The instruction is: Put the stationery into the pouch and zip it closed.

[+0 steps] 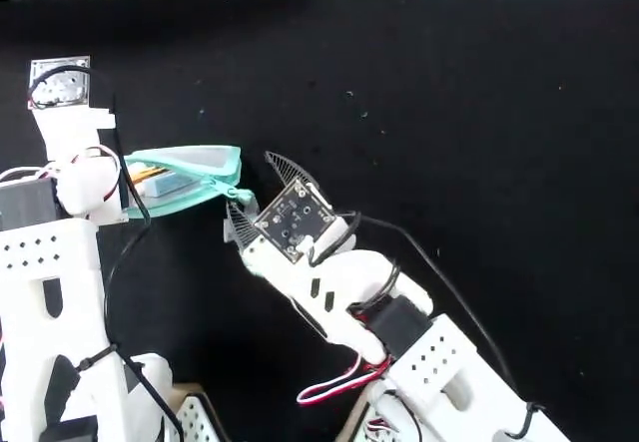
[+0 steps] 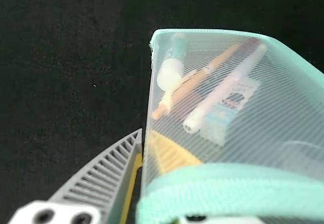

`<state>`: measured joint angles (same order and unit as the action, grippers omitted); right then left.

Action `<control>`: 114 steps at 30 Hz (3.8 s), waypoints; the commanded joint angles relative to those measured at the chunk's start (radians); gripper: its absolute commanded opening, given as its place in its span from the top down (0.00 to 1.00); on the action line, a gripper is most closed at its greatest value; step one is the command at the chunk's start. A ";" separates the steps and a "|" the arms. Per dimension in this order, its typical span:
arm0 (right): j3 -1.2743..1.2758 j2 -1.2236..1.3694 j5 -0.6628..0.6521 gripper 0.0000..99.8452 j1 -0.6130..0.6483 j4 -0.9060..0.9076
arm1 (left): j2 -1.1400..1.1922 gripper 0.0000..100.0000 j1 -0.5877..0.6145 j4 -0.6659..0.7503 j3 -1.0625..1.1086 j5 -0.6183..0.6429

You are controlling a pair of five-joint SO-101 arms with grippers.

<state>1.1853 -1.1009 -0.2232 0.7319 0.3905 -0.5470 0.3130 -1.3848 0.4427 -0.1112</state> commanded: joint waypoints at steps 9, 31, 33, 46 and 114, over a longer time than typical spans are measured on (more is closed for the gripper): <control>-0.053 0.194 0.002 0.99 -0.020 -0.038 | 0.018 0.97 0.008 0.011 0.015 -0.002; 0.018 -0.367 -0.002 0.99 -0.190 0.072 | 0.006 0.97 0.008 0.087 0.021 0.110; -0.059 -0.321 -0.002 0.99 -0.190 0.072 | 0.005 0.97 0.008 0.069 -0.008 0.109; -0.562 0.259 -0.043 0.98 -0.181 0.256 | 0.015 0.97 0.010 -0.075 -0.222 0.107; -0.906 0.501 -0.219 0.99 -0.097 0.348 | 0.006 0.84 -0.018 -0.124 -0.407 0.110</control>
<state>0.4611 -0.6544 -0.4150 0.6521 0.6882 -0.5271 0.3145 -1.5090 0.1281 -0.0038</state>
